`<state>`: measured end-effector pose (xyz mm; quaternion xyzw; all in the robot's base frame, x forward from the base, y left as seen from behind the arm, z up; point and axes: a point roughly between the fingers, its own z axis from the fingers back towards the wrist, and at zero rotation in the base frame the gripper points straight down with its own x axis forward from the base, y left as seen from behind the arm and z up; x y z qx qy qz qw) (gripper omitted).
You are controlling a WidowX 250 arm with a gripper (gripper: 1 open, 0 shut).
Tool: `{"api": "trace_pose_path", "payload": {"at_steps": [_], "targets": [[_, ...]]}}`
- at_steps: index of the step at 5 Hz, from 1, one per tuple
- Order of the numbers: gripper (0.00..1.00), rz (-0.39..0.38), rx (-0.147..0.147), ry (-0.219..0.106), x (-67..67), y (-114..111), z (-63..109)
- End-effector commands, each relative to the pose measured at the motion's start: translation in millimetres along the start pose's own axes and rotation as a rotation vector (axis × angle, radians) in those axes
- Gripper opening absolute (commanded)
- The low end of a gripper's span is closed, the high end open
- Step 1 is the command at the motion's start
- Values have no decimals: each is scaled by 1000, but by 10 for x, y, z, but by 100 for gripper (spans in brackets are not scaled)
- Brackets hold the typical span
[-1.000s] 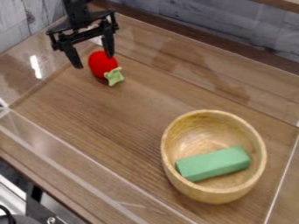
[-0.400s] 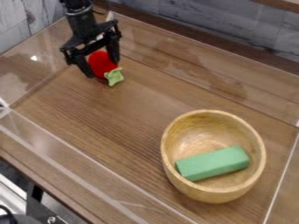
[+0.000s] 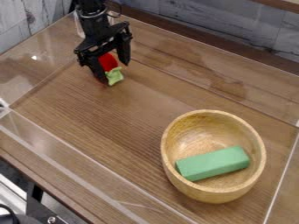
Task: Move the red fruit to the right side of the table
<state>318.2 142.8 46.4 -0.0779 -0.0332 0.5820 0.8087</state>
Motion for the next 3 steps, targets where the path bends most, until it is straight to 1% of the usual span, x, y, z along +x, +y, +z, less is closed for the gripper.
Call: {"api": "trace_pose_path", "payload": {"at_steps": [1,3], "targets": [[100,-60,-41,-55,162,-75,267],[100,-158,-46,-62,21,-210,303]]}}
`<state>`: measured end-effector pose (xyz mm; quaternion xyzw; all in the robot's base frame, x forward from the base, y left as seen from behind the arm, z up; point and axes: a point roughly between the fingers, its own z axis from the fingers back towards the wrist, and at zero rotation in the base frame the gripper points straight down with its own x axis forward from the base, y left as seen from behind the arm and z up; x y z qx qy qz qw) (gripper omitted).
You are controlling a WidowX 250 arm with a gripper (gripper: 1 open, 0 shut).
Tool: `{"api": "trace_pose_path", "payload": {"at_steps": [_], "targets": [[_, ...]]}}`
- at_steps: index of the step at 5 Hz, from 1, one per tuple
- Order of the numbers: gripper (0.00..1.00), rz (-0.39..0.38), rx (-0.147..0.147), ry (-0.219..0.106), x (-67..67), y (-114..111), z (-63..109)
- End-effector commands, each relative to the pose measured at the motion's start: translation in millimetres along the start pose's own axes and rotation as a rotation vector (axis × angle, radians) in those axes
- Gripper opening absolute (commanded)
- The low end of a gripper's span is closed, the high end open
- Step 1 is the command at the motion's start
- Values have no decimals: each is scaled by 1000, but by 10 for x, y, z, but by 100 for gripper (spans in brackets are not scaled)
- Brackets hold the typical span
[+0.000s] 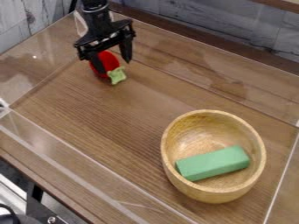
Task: Move the red fruit to the right side of the table
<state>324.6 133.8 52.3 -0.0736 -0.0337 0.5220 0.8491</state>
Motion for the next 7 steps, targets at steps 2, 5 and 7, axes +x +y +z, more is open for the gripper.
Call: {"api": "trace_pose_path", "payload": {"at_steps": [2,5,7], "targets": [[100,90,-40,-97,453,141,370],[100,154,-7,-130,446,117,250],[0,230,21,-160,518,40,118]]}}
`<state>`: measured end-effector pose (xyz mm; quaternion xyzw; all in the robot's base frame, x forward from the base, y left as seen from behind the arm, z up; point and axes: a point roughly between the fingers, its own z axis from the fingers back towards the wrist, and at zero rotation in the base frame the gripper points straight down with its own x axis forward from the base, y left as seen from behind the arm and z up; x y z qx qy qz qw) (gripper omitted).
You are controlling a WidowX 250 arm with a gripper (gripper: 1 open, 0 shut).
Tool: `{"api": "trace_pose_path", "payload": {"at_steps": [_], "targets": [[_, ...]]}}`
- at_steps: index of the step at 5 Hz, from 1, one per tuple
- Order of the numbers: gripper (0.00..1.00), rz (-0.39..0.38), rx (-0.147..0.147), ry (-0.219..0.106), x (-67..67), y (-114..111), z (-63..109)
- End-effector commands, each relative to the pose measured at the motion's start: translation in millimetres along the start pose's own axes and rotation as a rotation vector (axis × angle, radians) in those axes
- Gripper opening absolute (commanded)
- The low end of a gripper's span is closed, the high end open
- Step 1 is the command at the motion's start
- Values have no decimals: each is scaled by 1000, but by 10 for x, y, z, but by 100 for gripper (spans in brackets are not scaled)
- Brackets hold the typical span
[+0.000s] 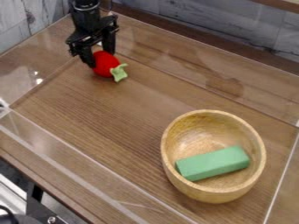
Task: Move the red fruit to the right side of the table
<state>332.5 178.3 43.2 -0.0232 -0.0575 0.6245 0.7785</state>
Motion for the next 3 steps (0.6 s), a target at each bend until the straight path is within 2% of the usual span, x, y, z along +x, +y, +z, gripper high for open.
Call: {"api": "trace_pose_path", "payload": {"at_steps": [1,2,3], "targets": [[0,15,-66,-24,67,-245,386],[0,-17,-90,7,-126,-440,535],[0,-99,-112,18,-461,-610,573]]}}
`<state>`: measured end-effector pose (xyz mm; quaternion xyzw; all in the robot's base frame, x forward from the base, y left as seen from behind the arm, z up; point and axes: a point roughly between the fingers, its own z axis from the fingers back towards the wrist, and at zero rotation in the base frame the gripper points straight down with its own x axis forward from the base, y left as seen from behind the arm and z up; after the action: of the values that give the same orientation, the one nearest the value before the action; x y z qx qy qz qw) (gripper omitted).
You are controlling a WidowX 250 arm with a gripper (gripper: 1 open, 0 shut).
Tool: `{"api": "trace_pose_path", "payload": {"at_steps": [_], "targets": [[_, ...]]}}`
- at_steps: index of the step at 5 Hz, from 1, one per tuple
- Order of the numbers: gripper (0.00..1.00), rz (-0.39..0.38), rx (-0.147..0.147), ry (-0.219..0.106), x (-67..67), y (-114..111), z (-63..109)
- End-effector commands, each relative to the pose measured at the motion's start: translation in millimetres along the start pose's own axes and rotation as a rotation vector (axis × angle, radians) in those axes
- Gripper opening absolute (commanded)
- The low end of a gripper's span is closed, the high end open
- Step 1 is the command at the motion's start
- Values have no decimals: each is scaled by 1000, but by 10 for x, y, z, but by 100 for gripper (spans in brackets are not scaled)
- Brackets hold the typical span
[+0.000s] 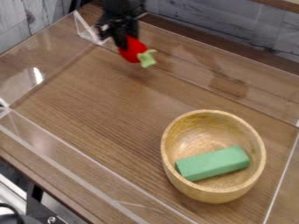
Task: Move the red fruit to the right side of the table
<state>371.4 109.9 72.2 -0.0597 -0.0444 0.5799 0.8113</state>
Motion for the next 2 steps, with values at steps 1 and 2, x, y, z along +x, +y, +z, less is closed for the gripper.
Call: {"api": "trace_pose_path", "payload": {"at_steps": [1,2], "targets": [[0,-97,-74,-39,-216,-132,364],[0,-191,-84,-37,-479,-216,375]]}}
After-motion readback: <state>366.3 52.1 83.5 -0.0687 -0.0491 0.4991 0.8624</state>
